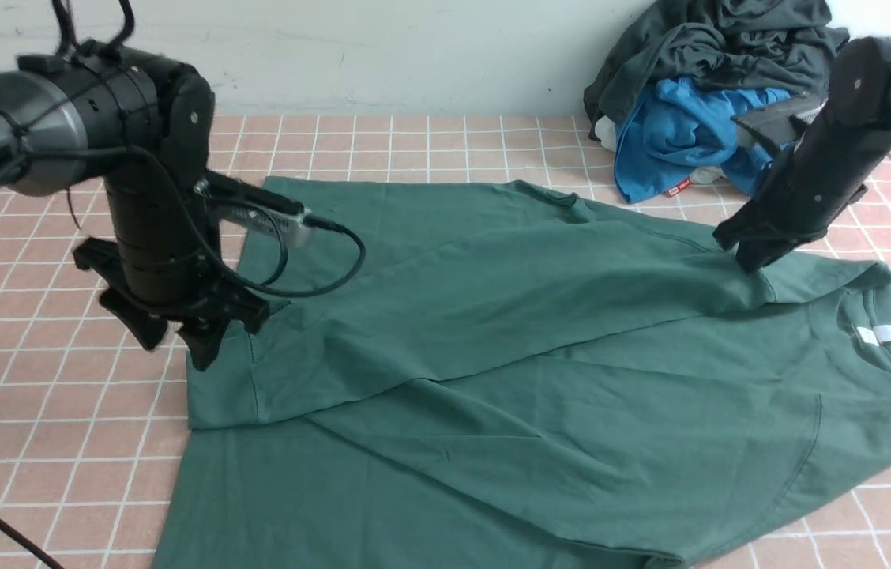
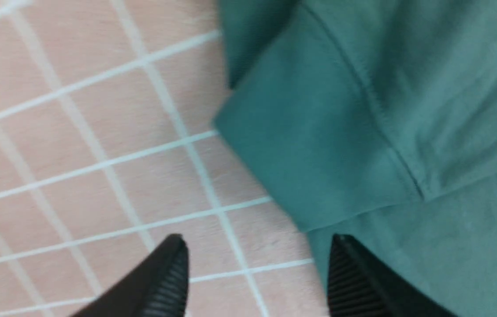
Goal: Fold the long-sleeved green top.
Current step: Use the left arm to drag and drop the cuff onto the cuff closest to the left arm, then use both arms simultaneously to clamp the lower edge of the clothing fabric
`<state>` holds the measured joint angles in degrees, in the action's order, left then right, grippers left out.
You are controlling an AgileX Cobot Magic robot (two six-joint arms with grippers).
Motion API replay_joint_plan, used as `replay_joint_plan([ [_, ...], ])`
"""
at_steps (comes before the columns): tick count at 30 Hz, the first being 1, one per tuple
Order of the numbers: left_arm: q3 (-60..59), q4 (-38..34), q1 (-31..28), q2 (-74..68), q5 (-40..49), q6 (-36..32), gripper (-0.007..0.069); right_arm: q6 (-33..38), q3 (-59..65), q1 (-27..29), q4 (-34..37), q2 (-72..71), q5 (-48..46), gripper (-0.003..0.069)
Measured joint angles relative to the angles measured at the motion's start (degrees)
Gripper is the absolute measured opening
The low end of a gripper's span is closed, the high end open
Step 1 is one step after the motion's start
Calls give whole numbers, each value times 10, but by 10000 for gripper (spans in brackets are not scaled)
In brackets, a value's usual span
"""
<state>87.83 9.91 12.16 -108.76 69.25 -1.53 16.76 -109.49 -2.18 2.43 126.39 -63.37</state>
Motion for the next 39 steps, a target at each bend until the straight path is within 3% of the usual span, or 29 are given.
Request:
replay_joint_plan([
  [4,-4,-6,3,66,0,7,475,-46,0,0,-48,-60,-1,247],
  [7,-27,-29,17,123,-13,-25,481,-78,0,0,-85,-111,-8,257],
  [12,-207,-99,91,261,-86,-268,482,-108,1,0,-81,-222,-41,219],
  [13,-225,-104,96,270,-89,-277,482,-110,2,0,-79,-225,-41,216],
  [14,-299,-112,111,301,-115,-356,482,-112,11,0,-48,-253,-34,204],
  [18,-444,-99,117,333,-168,-447,482,-81,54,0,31,-290,-7,195],
  [24,-561,-32,117,320,-310,-465,482,-4,152,0,139,-303,9,192],
  [32,-569,45,117,265,-366,-454,441,38,241,0,192,-303,47,192],
  [34,-569,53,118,258,-365,-435,396,39,243,0,197,-303,51,192],
  [39,-569,59,119,256,-376,-382,148,43,245,0,204,-305,55,192],
])
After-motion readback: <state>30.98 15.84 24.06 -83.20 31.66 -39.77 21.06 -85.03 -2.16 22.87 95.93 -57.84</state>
